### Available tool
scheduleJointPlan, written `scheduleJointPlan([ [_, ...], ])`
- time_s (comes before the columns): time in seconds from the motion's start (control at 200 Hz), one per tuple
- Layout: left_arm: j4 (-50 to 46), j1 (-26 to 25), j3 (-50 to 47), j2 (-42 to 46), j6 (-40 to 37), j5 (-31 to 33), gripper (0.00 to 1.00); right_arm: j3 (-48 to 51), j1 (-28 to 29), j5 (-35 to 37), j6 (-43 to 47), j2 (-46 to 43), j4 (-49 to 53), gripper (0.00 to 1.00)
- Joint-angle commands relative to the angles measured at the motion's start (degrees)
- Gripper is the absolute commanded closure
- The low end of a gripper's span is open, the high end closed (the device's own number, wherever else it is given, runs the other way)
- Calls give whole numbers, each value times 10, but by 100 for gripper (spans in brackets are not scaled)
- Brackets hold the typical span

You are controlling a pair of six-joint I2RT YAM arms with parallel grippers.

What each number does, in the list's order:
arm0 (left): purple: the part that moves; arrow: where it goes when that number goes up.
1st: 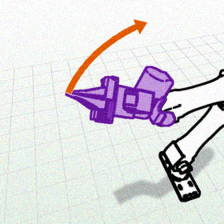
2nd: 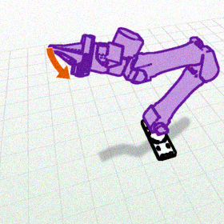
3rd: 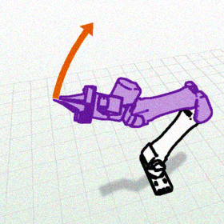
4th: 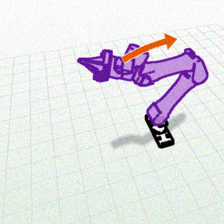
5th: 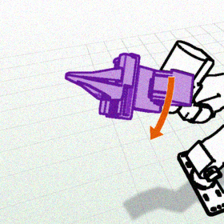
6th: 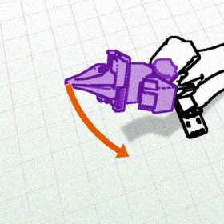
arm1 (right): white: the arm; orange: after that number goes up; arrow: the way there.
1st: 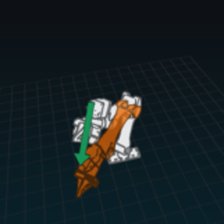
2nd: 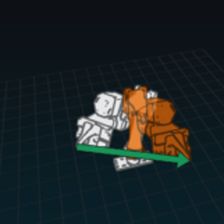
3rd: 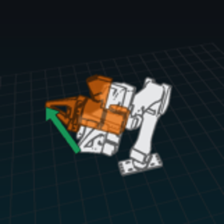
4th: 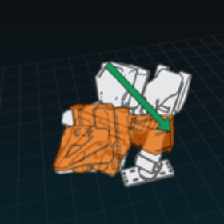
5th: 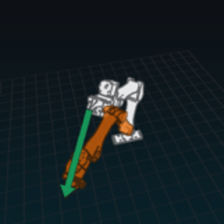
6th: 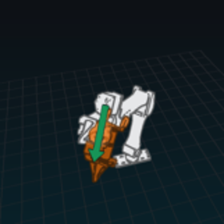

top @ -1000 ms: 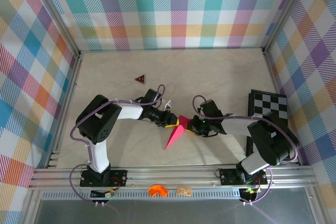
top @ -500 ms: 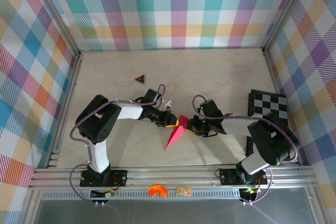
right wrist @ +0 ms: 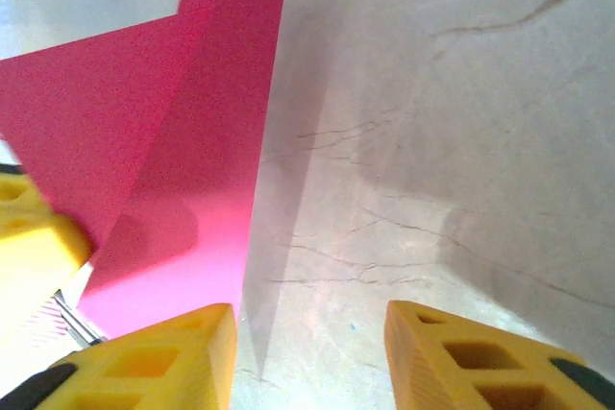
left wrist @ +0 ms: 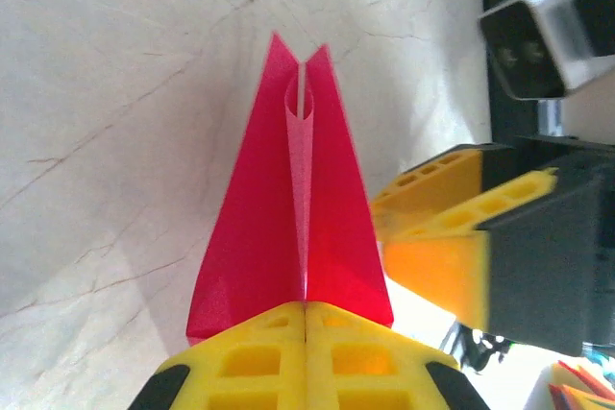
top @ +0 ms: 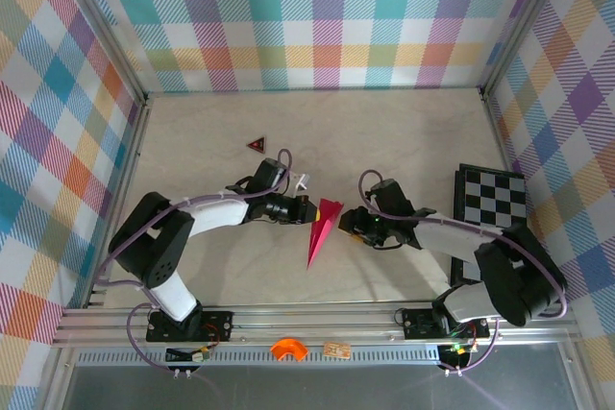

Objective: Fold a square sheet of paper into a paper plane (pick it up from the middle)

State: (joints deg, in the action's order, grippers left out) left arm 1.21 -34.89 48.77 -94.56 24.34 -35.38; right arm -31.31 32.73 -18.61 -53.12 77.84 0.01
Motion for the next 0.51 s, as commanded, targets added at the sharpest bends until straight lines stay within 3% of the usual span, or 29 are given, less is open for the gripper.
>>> scheduleJointPlan([
  [0.0, -60, -20, -7, 44, -9, 130, 98, -3, 3, 11, 2, -38, 17, 50],
  [0.095, -86, -39, -4, 66, -6, 200, 100, 1, 3, 10, -18, -55, 5, 49],
  [0.23, -99, -57, -3, 83, 6, 251, 100, -1, 8, -11, -43, -48, -34, 49],
  [0.5, -102, -77, 0, 85, 38, 274, 100, -37, 49, -7, -68, 19, -77, 52],
])
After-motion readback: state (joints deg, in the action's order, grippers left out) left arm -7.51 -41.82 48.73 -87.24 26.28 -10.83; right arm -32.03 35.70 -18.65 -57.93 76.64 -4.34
